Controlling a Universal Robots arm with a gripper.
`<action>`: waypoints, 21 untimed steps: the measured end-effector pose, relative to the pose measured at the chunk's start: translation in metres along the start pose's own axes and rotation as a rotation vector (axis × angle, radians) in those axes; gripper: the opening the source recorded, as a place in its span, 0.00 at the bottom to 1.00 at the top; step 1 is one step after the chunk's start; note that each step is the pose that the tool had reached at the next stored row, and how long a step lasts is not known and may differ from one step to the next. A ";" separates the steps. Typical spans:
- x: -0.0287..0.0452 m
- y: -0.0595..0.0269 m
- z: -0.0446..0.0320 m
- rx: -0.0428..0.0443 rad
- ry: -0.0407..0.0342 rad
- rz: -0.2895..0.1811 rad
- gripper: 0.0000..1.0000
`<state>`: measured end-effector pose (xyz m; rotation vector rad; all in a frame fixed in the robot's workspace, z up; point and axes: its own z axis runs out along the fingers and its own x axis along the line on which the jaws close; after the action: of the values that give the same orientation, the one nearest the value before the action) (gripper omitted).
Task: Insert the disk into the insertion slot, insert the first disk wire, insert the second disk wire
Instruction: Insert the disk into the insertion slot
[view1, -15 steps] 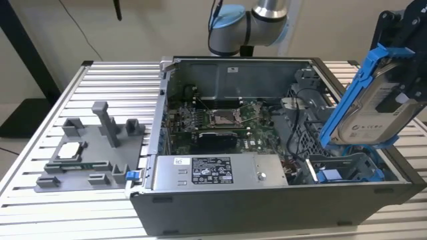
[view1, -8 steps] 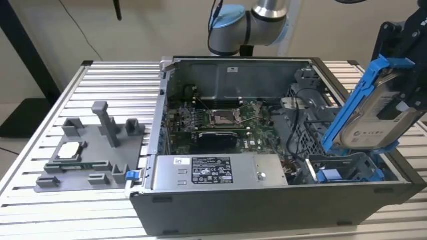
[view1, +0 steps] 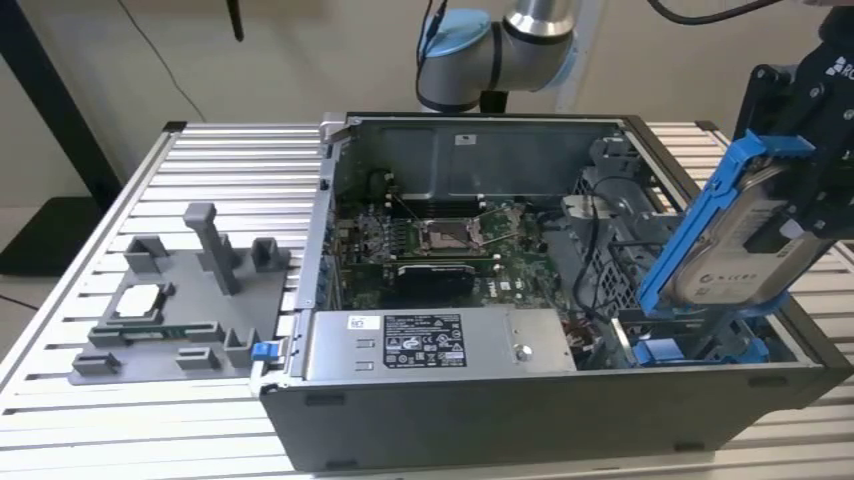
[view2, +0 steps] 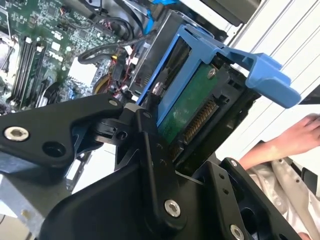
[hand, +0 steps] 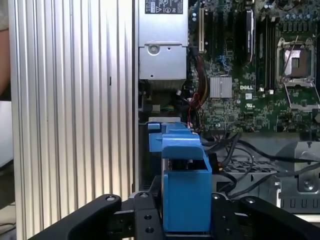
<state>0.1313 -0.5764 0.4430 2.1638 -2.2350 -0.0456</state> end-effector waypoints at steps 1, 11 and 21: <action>0.0000 -0.0002 0.0019 0.0000 0.0000 0.000 0.00; -0.0001 -0.0039 0.0197 -0.0001 -0.0002 0.003 0.00; -0.0031 -0.0047 0.0374 -0.0001 -0.0003 0.010 0.00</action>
<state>0.1345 -0.5735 0.4054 2.1525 -2.2458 -0.0458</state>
